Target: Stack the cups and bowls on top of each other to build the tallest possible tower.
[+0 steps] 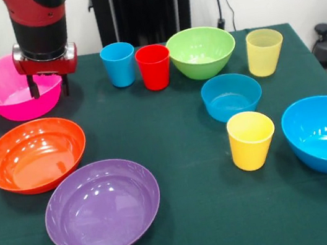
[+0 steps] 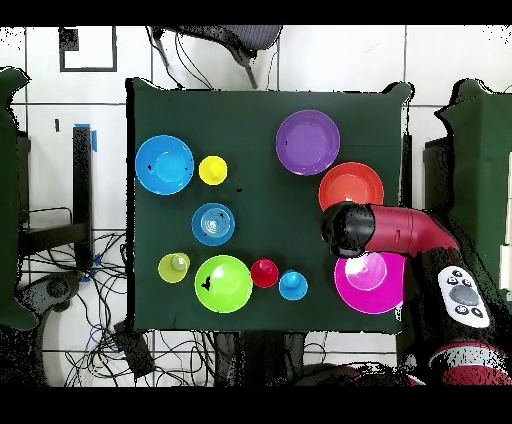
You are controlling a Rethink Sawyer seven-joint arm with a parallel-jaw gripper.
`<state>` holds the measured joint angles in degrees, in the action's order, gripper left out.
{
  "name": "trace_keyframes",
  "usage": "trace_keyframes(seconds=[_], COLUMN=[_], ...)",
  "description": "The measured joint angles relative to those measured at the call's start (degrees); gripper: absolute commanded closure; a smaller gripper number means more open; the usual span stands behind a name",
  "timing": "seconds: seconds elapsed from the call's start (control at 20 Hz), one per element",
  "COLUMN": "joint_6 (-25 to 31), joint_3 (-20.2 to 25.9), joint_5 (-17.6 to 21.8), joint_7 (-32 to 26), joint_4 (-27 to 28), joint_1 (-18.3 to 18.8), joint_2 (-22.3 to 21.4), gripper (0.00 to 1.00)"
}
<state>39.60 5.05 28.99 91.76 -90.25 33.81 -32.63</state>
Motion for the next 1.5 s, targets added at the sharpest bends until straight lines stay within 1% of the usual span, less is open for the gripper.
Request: trace_keyframes(seconds=[0.25,0.6,0.9,1.5], joint_6=[-0.01,0.0,0.0,-0.01], joint_3=[-1.05,-2.05,-2.85,-6.12], joint_5=[-0.28,-0.34,-0.3,-0.31], joint_7=[0.0,0.0,0.0,0.0], joint_4=[0.05,0.32,0.34,0.18], joint_1=[0.41,1.89,1.99,1.92], joint_2=[0.21,0.21,0.34,0.57], gripper=[0.0,0.0,0.0,0.0])
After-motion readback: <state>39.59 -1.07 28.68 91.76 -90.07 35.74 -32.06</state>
